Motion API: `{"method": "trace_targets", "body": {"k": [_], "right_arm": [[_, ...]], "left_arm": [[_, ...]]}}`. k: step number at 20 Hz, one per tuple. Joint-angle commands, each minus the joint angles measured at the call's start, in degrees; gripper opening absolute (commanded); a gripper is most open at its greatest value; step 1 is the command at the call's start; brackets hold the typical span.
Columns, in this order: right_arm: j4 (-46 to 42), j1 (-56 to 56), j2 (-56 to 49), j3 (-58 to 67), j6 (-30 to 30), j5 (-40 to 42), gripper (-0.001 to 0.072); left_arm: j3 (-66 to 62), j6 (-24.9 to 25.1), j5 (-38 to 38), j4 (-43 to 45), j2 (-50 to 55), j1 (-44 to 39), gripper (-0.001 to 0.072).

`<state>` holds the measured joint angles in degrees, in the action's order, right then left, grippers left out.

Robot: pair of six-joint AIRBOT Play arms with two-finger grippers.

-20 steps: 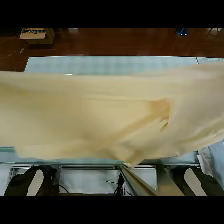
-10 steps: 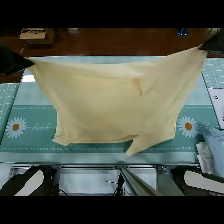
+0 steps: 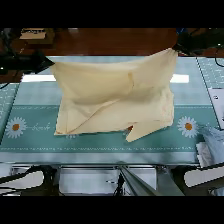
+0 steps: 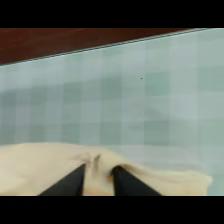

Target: Fold the shirts.

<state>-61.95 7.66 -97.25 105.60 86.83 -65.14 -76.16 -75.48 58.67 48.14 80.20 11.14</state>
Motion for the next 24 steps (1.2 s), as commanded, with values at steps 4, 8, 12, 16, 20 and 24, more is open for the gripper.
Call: {"method": "trace_targets", "body": {"k": [4, 8, 12, 16, 20, 24], "right_arm": [[-8.3, 3.1, 2.3, 0.1, -8.5, -23.1, 0.0357], [-17.2, 8.9, 9.5, -3.9, -6.0, -28.2, 0.0357], [-6.4, 15.7, 15.8, -16.0, -8.8, -25.1, 0.0358], [-2.9, 18.4, 19.6, -25.4, -10.4, -22.0, 0.0359], [-1.9, 18.2, 19.7, -26.1, -10.7, -21.5, 0.0358], [-2.0, 18.2, 19.7, -26.1, -10.9, -22.0, 0.0358]], "left_arm": [[-1.3, -6.2, 27.4, 16.2, 2.1, 6.8, 0.0516], [7.8, -8.5, 34.1, 23.4, -5.8, 12.3, 0.0516], [27.8, -3.6, 33.7, 23.5, -14.5, 15.0, 0.0517], [39.1, 1.0, 31.7, 19.9, -15.7, 16.8, 0.0510], [42.1, 1.5, 20.0, 17.7, -15.0, 16.7, 0.0510], [42.7, 3.6, 16.6, 17.2, -11.5, 16.7, 0.0463]]}}
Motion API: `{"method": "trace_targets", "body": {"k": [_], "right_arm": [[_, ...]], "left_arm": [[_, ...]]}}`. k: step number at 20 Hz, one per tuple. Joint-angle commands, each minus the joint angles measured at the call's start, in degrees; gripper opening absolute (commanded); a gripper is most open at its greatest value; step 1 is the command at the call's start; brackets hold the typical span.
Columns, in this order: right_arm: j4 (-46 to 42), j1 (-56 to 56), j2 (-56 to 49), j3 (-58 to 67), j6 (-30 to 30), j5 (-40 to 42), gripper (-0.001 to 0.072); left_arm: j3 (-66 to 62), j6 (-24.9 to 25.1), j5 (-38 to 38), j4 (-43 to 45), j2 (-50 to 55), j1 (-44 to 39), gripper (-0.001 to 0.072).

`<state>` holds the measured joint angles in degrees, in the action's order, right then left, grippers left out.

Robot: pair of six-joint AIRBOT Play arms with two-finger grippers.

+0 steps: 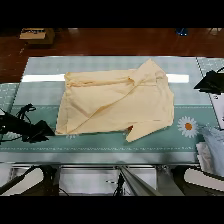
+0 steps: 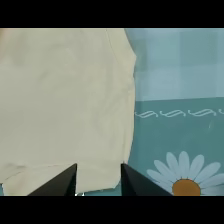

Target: Fold the shirts.

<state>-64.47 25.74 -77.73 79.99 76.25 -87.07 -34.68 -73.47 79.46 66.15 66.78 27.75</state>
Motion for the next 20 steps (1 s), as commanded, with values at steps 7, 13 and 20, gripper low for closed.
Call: {"method": "trace_targets", "body": {"k": [7, 13, 20], "right_arm": [[-0.2, 0.2, 2.2, -0.5, -0.2, -1.4, 0.0358], [-2.6, 0.2, 6.7, -0.5, -0.2, -0.9, 0.0357], [-4.3, 0.2, 10.2, -0.5, 0.0, -0.9, 0.0358]], "left_arm": [[1.2, 2.4, -11.4, -1.9, 4.7, 0.1, 0.0369], [1.2, 5.4, -11.9, -5.0, 9.7, -2.0, 0.0369], [1.2, 4.9, -13.1, -4.9, 14.2, -5.4, 0.0022]]}}
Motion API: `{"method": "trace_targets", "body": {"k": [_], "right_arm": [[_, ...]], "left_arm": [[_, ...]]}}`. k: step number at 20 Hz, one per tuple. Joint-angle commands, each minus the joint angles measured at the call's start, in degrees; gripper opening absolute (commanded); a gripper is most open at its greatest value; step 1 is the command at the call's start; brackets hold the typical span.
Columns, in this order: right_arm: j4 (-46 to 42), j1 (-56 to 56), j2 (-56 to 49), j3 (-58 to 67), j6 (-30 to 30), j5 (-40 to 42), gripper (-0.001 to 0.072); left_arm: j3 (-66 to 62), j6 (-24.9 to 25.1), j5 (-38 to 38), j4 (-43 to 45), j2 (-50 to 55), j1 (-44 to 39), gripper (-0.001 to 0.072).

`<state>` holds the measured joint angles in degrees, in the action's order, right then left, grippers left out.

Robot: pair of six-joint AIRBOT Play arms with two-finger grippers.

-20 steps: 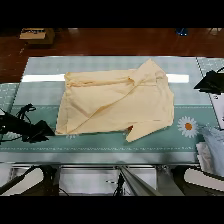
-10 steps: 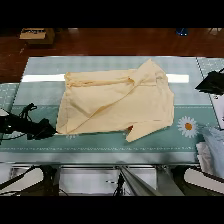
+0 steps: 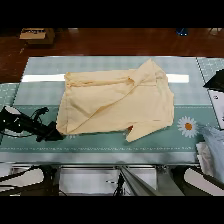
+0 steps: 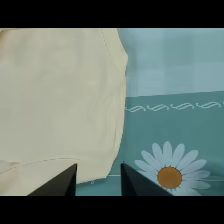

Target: Fold the shirts.

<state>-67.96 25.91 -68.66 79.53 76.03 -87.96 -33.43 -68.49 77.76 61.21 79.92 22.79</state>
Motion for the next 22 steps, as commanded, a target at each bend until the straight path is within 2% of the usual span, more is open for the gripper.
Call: {"method": "trace_targets", "body": {"k": [1, 9, 12, 14, 19, 22], "right_arm": [[-1.3, 0.0, 1.3, 0.0, 0.2, -0.1, 0.0358], [-1.6, 0.0, 1.3, 0.0, 0.5, -0.8, 0.0358], [-2.4, 0.0, 1.2, 0.0, 0.4, -1.0, 0.0358], [-4.7, 0.5, 0.7, -0.9, 0.4, -1.6, 0.0454], [3.1, 5.6, 0.5, -16.0, -0.3, -4.4, 0.0455], [4.1, 5.8, 0.6, -23.7, -1.6, -4.1, 0.0455]], "left_arm": [[-0.1, -0.1, -11.2, 0.1, 1.0, 0.1, 0.0022], [-0.2, 3.6, -10.7, -0.4, 0.7, 1.5, 0.0018], [-0.9, 6.2, -10.7, -4.3, -4.0, 1.5, 0.0016], [-2.5, 6.3, -10.1, -6.5, -9.1, 1.5, 0.0016], [-5.2, 6.3, -6.7, -9.0, -18.1, 1.5, 0.0016], [-5.2, 6.3, -4.9, -10.2, -19.7, 1.5, 0.0016]]}}
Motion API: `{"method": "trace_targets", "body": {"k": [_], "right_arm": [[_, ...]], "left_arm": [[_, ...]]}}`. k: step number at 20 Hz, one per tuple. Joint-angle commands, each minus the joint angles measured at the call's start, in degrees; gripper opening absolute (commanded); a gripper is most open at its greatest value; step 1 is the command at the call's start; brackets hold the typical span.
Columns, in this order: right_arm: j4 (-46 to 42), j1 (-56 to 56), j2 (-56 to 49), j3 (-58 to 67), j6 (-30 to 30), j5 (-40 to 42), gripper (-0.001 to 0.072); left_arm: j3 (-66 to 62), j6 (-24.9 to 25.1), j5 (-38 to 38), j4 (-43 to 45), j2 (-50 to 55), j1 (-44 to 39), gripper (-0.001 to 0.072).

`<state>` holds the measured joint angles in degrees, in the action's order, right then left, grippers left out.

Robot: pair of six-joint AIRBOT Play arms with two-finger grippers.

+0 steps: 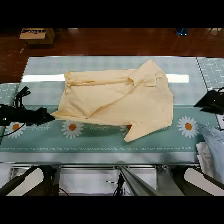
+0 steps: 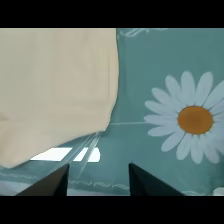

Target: Fold the shirts.

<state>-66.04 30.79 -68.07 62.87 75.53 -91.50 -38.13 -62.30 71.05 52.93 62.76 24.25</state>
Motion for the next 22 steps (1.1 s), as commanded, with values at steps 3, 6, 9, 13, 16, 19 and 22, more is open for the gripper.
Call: {"method": "trace_targets", "body": {"k": [3, 6, 9, 13, 16, 19, 22], "right_arm": [[2.2, 0.9, 0.0, -12.4, -2.8, 0.9, 0.0535], [2.2, 0.9, 0.0, -15.4, -3.9, 5.6, 0.0535], [4.0, 0.9, 0.0, -18.8, -3.7, 10.4, 0.0535], [12.3, 0.9, 0.0, -25.4, -3.8, 21.9, 0.0530], [14.7, 0.9, -0.1, -29.3, -3.8, 27.6, 0.0516], [14.9, 0.9, -0.1, -31.9, -3.4, 31.3, 0.0514], [17.7, 0.7, -0.1, -33.4, -3.4, 34.1, 0.0342]], "left_arm": [[-0.5, 0.1, 2.5, -2.9, -2.9, 0.0, 0.0016], [-0.5, 0.1, 3.1, -3.3, -3.0, 0.0, 0.0016], [-0.5, 0.1, 3.1, -3.7, -3.1, 0.0, 0.0016], [-0.6, 0.1, 3.1, -5.2, -3.2, 0.0, 0.0016], [-0.7, 0.1, 3.1, -5.8, -3.6, 0.0, 0.0016], [-0.7, 0.1, 3.1, -6.5, -4.0, 0.0, 0.0016], [-0.9, 0.1, 3.1, -7.0, -4.3, 0.0, 0.0017]]}}
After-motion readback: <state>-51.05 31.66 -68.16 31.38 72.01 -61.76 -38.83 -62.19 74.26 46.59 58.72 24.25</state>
